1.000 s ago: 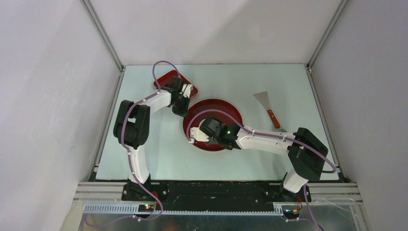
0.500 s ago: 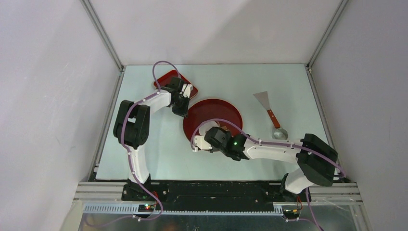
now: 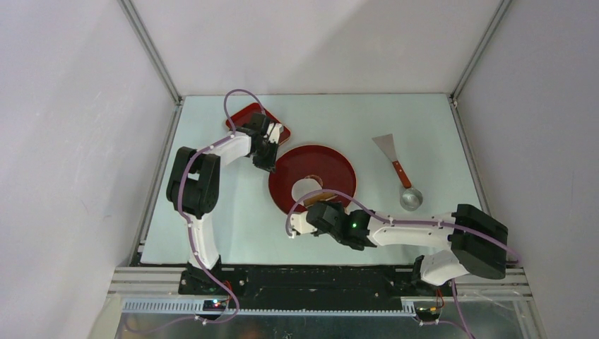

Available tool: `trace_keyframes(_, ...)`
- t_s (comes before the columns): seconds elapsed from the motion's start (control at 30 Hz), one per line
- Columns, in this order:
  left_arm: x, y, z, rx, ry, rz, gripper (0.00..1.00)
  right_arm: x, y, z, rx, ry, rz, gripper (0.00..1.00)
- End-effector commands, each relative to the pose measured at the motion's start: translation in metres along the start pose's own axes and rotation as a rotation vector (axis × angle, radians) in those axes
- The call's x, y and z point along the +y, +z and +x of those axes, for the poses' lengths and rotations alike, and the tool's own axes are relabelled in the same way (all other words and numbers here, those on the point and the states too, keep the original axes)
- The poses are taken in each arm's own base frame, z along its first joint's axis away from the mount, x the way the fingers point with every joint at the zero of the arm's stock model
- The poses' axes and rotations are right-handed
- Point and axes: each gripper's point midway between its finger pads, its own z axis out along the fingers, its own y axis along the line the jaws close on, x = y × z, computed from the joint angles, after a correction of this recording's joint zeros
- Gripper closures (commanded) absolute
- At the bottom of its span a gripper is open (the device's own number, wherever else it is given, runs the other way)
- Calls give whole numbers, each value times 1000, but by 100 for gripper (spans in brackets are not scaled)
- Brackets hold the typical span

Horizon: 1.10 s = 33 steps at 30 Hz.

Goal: Roll out the dumpling wrappers from the dough
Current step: Flatten out the dough on the work surface.

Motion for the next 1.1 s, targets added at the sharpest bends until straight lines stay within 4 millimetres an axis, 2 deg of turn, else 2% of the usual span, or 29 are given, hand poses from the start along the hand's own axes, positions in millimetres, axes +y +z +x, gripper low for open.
trace_keyframes(0.0, 9, -4, -12, -30, -6, -24, 86, 87, -6, 36, 72, -134, -353, 100)
trace_keyframes(0.37, 10, -4, -12, -30, -6, -27, 86, 106, -18, 45, 82, -142, -465, 100)
trace_keyframes(0.67, 10, -4, -13, -31, -7, -28, 86, 101, -29, 45, 61, -122, -466, 100)
trace_keyframes(0.77, 10, -4, -12, -31, -6, -27, 86, 92, -28, 42, 45, -98, -434, 100)
trace_keyframes(0.83, 10, -4, -13, -31, -6, -25, 86, 69, -31, 34, 9, -65, -368, 100)
trace_keyframes(0.87, 10, -4, -13, -32, -6, -25, 86, 53, -34, 25, -19, -40, -335, 100)
trace_keyframes(0.9, 9, -4, -13, -32, -5, -23, 86, 36, -37, 24, -34, 3, -300, 100)
trace_keyframes(0.93, 9, -4, -13, -32, -5, -23, 86, 15, -43, 12, -73, 34, -268, 100)
trace_keyframes(0.97, 9, -4, -13, -32, -5, -21, 86, -5, -47, 12, -89, 79, -228, 100)
trace_keyframes(1.0, 9, -4, -13, -31, -4, -20, 86, -28, -55, 0, -134, 112, -183, 100)
trace_keyframes(1.07, 9, -4, -13, -32, -3, -19, 86, -70, -63, -2, -170, 187, -85, 100)
